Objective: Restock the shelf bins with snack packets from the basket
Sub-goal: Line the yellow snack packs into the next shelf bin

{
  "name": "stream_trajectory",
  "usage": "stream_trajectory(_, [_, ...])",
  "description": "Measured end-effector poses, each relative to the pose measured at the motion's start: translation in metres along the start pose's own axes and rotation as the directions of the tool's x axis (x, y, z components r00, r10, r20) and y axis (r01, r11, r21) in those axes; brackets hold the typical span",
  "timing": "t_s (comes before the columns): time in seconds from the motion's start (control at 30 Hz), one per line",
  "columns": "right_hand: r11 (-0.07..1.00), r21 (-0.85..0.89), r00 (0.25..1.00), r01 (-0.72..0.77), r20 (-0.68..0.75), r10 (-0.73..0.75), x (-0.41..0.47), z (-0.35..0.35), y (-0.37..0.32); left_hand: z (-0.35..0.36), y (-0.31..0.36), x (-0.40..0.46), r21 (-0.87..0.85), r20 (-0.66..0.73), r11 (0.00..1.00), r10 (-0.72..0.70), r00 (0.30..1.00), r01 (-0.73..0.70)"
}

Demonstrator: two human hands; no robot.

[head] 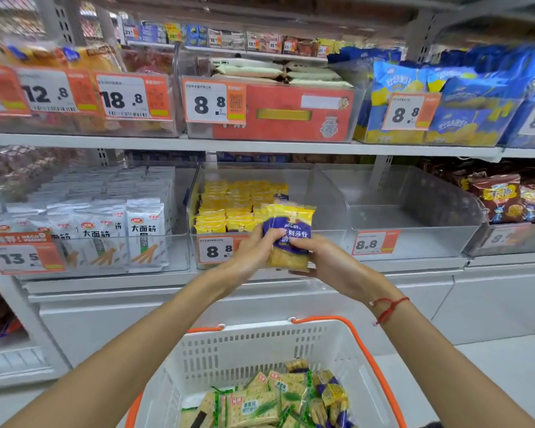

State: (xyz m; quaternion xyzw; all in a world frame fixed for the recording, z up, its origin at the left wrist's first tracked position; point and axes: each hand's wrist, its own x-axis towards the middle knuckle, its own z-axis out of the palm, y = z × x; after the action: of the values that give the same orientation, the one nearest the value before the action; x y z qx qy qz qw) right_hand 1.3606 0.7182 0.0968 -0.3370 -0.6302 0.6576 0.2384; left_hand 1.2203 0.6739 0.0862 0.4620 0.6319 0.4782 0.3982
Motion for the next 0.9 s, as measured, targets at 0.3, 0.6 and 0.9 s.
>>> stream_trajectory(0.3, [0.911,-0.324,0.958,0.257,-0.038,-0.284,0.043,-0.058,-0.021,-0.028,0.056,0.061,0.304,0.255,0.918,0.178,0.951,-0.253])
stream_trajectory(0.6, [0.867,-0.497,0.945,-0.016,-0.291,-0.150,0.172,-0.084,-0.010,-0.015,0.038,0.178,0.583,0.120,0.787,0.161,0.980,-0.200])
stream_trajectory(0.9, [0.889,-0.445,0.969,-0.110,-0.248,-0.004,0.257,-0.088,0.001,-0.017,0.010,0.252,0.939,-0.002,0.340,0.162,0.987,-0.054])
